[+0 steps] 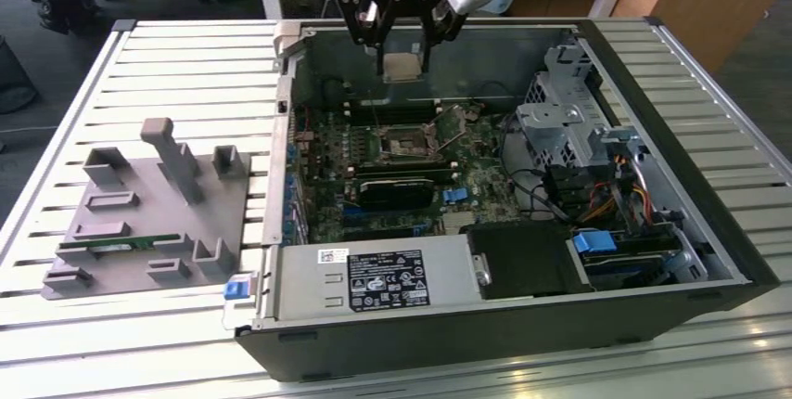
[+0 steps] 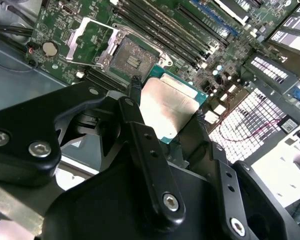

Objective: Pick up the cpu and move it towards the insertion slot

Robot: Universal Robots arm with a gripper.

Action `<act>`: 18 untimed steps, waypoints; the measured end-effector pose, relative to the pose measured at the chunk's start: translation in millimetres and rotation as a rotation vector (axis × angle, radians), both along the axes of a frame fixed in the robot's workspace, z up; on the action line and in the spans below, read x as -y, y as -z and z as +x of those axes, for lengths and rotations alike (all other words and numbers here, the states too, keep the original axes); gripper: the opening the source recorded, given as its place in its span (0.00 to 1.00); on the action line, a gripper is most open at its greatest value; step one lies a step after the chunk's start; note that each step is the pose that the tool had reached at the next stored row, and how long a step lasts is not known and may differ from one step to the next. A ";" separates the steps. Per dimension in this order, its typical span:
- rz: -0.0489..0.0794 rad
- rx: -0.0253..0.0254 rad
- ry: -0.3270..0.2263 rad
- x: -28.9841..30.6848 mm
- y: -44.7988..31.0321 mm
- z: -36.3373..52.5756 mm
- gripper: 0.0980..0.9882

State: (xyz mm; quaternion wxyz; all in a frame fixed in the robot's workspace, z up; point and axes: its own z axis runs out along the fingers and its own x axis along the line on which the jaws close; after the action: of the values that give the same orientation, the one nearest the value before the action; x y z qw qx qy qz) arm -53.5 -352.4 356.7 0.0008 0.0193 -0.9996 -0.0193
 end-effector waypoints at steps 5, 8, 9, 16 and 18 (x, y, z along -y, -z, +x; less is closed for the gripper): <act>0.000 0.0001 0.000 -4.9 0.0 2.2 0.50; 0.000 0.0000 0.000 -7.7 0.1 3.6 0.50; 0.000 0.0000 0.000 -8.8 0.0 4.2 0.50; 0.000 0.0000 0.000 -15.8 0.1 7.7 0.50; 0.000 0.0001 0.000 -18.6 0.1 9.2 0.50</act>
State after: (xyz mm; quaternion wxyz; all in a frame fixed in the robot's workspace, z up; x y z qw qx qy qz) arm -44.3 -333.9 356.6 0.0008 0.0193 -0.9996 -0.0194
